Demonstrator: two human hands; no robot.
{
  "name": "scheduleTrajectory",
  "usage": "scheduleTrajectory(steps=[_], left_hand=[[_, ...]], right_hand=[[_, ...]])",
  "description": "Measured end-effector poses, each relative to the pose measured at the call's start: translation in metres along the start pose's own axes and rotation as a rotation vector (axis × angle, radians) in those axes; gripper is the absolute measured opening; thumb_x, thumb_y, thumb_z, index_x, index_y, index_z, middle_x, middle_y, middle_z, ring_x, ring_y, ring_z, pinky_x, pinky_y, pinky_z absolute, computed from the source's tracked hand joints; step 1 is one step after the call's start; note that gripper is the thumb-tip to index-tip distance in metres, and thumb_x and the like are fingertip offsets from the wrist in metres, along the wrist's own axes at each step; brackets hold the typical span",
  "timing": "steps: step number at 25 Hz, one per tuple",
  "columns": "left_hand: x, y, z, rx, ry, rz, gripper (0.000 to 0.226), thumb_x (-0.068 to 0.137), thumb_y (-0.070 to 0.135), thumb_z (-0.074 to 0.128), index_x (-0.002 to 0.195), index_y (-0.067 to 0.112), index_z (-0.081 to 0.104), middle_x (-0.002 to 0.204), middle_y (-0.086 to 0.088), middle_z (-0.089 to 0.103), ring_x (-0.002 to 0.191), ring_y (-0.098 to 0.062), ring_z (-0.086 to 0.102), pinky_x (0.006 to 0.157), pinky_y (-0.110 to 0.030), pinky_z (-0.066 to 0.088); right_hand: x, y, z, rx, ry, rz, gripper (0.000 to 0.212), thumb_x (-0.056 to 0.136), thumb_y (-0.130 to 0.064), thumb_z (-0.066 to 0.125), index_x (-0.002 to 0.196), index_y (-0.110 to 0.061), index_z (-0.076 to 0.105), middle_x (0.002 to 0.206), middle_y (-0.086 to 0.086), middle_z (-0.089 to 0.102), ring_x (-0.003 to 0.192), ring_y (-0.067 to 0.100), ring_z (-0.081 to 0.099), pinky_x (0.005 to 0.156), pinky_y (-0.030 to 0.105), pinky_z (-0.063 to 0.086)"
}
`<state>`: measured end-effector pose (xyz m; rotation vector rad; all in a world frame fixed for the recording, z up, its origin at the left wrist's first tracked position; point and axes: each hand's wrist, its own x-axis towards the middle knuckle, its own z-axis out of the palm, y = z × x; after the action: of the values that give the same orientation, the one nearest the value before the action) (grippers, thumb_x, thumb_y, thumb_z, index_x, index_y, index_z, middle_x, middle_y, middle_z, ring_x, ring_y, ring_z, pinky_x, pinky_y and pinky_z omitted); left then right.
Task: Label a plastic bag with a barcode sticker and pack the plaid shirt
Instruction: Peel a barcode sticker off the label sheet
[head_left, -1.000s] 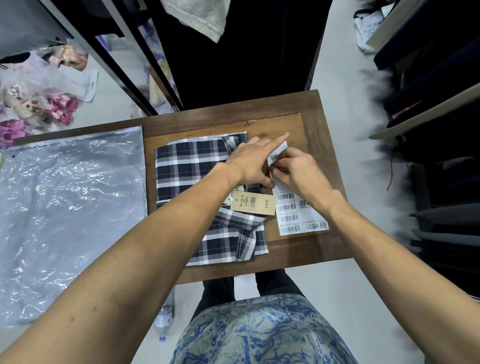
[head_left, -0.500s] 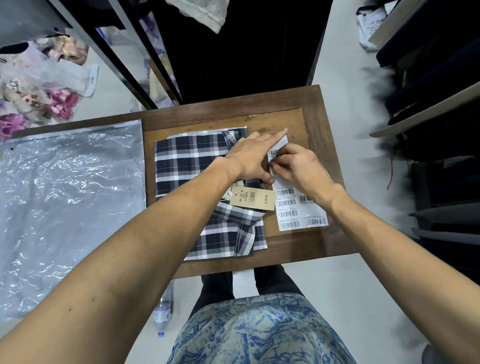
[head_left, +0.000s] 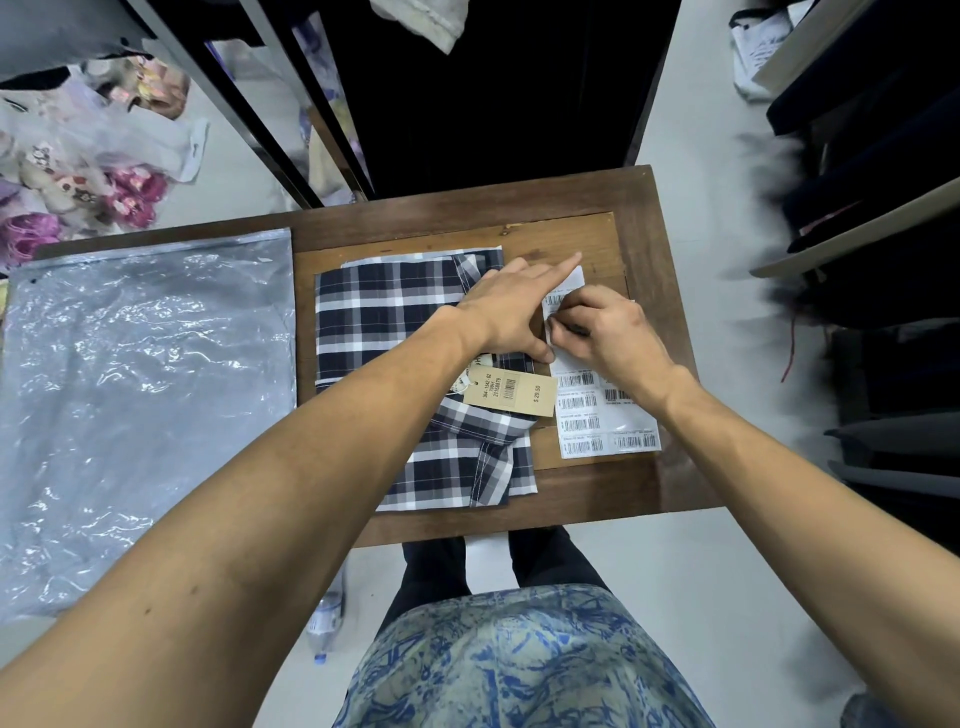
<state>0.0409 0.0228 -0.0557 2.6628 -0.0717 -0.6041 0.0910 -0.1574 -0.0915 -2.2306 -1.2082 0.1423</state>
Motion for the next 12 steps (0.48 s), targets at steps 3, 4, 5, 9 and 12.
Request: scheduleTrajectory(steps=[3,4,5,9,12], left_hand=[[-0.0006,-0.0009,-0.0002,0.001,-0.001,0.0,0.126,0.071,0.048,0.086,0.163,0.03,0.002,0.161,0.0,0.036,0.144,-0.025,0.031,0.115,-0.042,0.028],[-0.0009,-0.0012,-0.0006,0.0,-0.001,0.0,0.126,0.071,0.048,0.086,0.163,0.03,0.002,0.162,0.0,0.035,0.143,-0.025,0.031,0.115,-0.042,0.028],[-0.0013,-0.0014,-0.0007,-0.001,-0.002,0.0,0.126,0.071,0.049,0.086,0.163,0.03,0.002,0.162,-0.001,0.035,0.143,-0.025,0.031,0.115,-0.042,0.028],[-0.001,0.0006,-0.0004,0.001,-0.002,0.006,0.126,0.071,0.049,0.086,0.163,0.029,0.001,0.161,-0.001,0.036,0.142,-0.025,0.032,0.115,-0.041,0.028],[-0.0006,0.0,-0.0009,-0.003,0.0,0.004,0.126,0.071,0.049,0.086,0.163,0.029,0.001,0.161,0.0,0.036,0.143,-0.025,0.032,0.115,-0.042,0.028]], right_hand=[[0.0008,0.0014,-0.0023,0.029,-0.018,0.003,0.013,0.087,-0.013,0.077,0.087,0.0,0.079,0.091,0.011,0.07,0.083,0.026,0.068,0.075,0.038,0.058],[0.0016,0.0012,-0.0034,0.035,-0.032,0.003,0.014,0.087,-0.014,0.077,0.088,0.0,0.079,0.091,0.011,0.07,0.083,0.026,0.068,0.076,0.037,0.058],[0.0026,0.0005,-0.0043,0.037,-0.046,0.008,0.014,0.088,-0.015,0.077,0.089,-0.001,0.079,0.092,0.011,0.07,0.083,0.025,0.068,0.076,0.037,0.058],[0.0037,0.0011,-0.0045,-0.004,-0.05,0.0,0.016,0.089,-0.015,0.076,0.086,0.0,0.078,0.089,0.012,0.07,0.081,0.028,0.068,0.072,0.04,0.058],[0.0038,0.0003,-0.0034,-0.042,-0.027,-0.009,0.016,0.087,-0.014,0.075,0.084,0.002,0.076,0.088,0.014,0.07,0.08,0.033,0.067,0.069,0.043,0.059]])
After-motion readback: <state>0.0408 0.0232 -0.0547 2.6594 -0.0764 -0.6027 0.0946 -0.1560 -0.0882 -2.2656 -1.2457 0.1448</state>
